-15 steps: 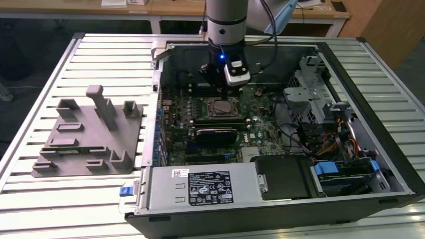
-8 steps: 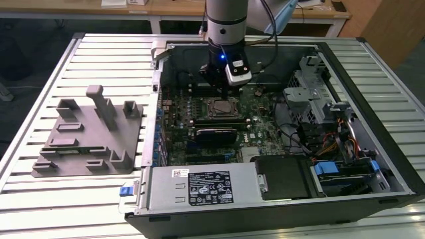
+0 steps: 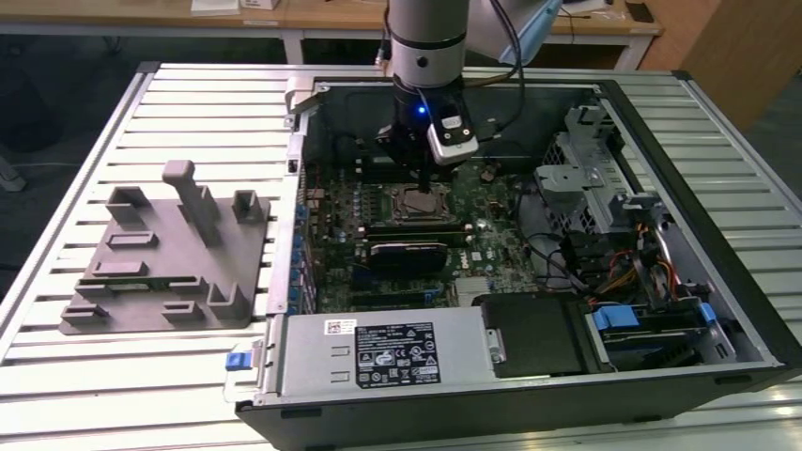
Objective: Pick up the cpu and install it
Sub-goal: 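Install the first cpu locking lever, then install the second cpu locking lever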
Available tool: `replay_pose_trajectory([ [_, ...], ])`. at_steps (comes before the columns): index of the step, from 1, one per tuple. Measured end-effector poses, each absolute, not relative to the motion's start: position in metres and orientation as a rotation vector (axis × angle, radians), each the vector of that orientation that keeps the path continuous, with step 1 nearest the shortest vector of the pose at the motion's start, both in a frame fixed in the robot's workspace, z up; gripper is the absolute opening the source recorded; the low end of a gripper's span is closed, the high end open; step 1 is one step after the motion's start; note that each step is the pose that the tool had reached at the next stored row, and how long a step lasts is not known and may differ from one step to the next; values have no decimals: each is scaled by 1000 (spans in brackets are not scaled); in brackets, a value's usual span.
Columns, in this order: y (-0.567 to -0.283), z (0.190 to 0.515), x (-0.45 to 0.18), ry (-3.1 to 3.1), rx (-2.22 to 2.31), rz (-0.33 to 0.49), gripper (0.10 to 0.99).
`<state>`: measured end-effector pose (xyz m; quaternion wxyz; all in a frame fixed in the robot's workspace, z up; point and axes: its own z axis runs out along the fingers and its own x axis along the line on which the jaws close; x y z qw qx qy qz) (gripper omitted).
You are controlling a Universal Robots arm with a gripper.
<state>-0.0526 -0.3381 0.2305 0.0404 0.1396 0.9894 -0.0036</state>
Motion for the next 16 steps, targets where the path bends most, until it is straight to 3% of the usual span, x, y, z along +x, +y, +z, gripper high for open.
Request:
replay_pose_trajectory([
  [16, -338, 232, -53, 3031, 425, -11, 106],
])
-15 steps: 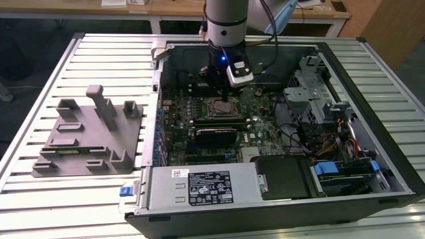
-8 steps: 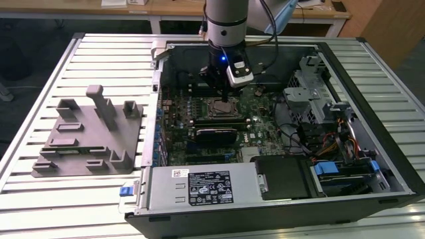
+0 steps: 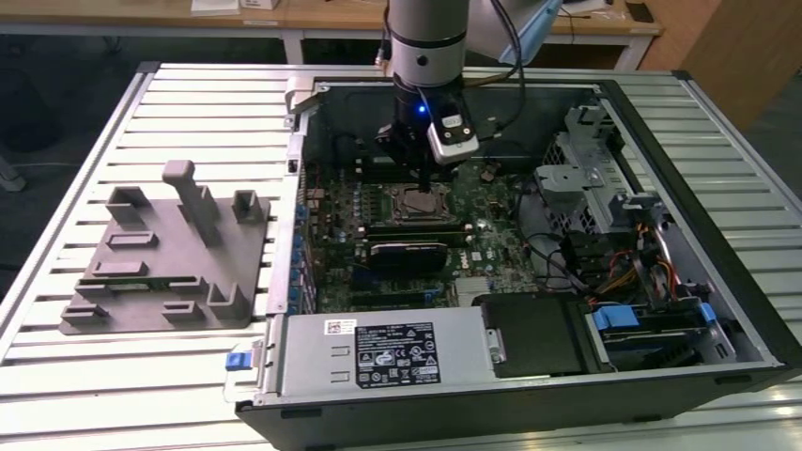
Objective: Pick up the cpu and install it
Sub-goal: 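Install the second cpu locking lever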
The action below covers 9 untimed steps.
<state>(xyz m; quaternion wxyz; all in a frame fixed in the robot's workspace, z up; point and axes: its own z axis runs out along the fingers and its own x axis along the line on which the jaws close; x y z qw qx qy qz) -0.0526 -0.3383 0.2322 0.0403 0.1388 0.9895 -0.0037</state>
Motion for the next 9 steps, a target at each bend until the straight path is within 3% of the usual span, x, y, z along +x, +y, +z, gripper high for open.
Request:
replay_pose_trajectory([
  [9, -338, 245, -53, 3031, 425, -11, 106],
])
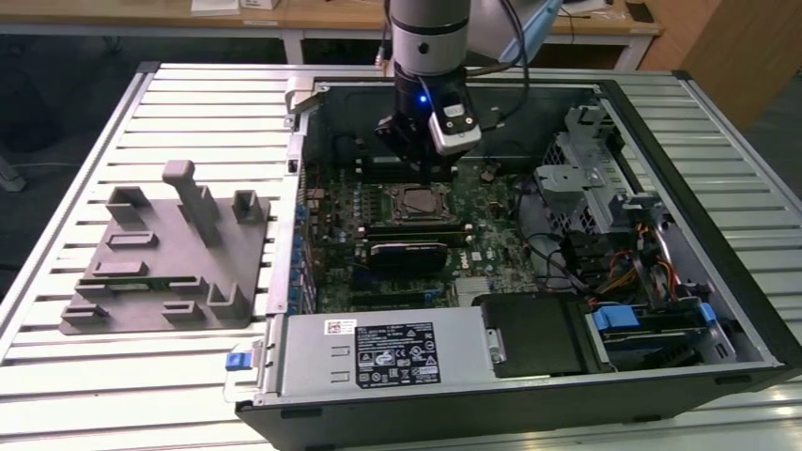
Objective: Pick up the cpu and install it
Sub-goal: 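Install the second cpu locking lever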
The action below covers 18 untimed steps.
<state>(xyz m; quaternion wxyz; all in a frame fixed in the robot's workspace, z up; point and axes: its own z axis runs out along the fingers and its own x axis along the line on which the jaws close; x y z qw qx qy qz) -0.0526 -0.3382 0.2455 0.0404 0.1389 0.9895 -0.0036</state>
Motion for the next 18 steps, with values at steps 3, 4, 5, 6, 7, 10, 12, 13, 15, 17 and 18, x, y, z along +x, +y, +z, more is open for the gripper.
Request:
replay_pose_trajectory([
  [3, -338, 249, -53, 3031, 425, -11, 106],
  [4, -338, 249, -53, 3031, 425, -11, 106],
  [5, -338, 249, -53, 3031, 425, -11, 106],
  [6, -338, 249, -53, 3031, 425, -11, 106],
  [7, -338, 249, -53, 3031, 425, -11, 106],
  [10, -338, 249, -53, 3031, 425, -11, 106],
  [12, -339, 249, -53, 3031, 425, -11, 106],
  [13, -339, 249, -53, 3031, 425, -11, 106],
  [15, -340, 249, -53, 3031, 425, -11, 106],
  [17, -340, 249, -53, 3031, 425, -11, 106],
  [18, -340, 249, -53, 3031, 425, -11, 106],
])
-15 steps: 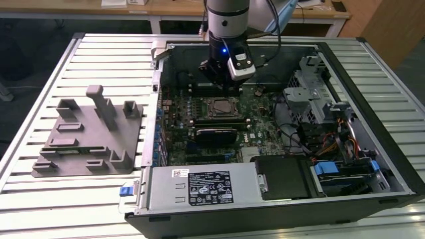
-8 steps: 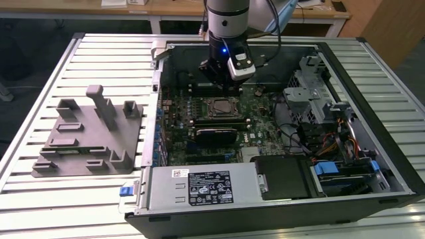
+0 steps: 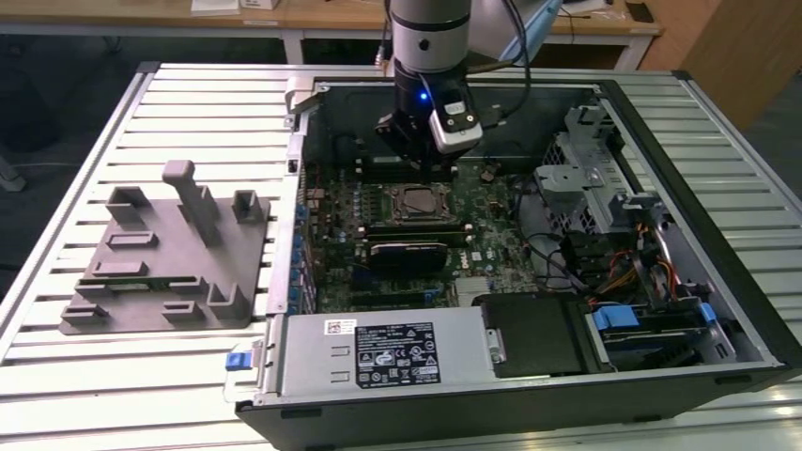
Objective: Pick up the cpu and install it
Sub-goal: 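Install the second cpu locking lever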
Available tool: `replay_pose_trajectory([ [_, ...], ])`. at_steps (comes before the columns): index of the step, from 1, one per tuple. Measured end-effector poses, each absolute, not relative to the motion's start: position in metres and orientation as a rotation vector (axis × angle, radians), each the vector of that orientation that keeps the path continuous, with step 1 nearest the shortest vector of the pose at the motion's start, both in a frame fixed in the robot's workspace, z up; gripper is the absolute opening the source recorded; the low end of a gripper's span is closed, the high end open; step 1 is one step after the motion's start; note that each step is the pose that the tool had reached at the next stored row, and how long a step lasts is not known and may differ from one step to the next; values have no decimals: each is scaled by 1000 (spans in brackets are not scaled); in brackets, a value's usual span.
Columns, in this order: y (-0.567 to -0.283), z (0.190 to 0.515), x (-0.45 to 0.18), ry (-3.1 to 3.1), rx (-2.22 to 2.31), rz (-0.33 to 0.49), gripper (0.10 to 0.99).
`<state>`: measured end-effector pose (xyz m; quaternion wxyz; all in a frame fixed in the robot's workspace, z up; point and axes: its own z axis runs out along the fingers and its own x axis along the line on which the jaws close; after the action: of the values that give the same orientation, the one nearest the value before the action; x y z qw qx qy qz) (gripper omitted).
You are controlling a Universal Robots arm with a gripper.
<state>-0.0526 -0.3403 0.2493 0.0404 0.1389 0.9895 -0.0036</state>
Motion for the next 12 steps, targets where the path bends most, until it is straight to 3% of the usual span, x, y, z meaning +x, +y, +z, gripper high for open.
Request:
replay_pose_trajectory([
  [12, -344, 249, -53, 3031, 425, -11, 106],
])
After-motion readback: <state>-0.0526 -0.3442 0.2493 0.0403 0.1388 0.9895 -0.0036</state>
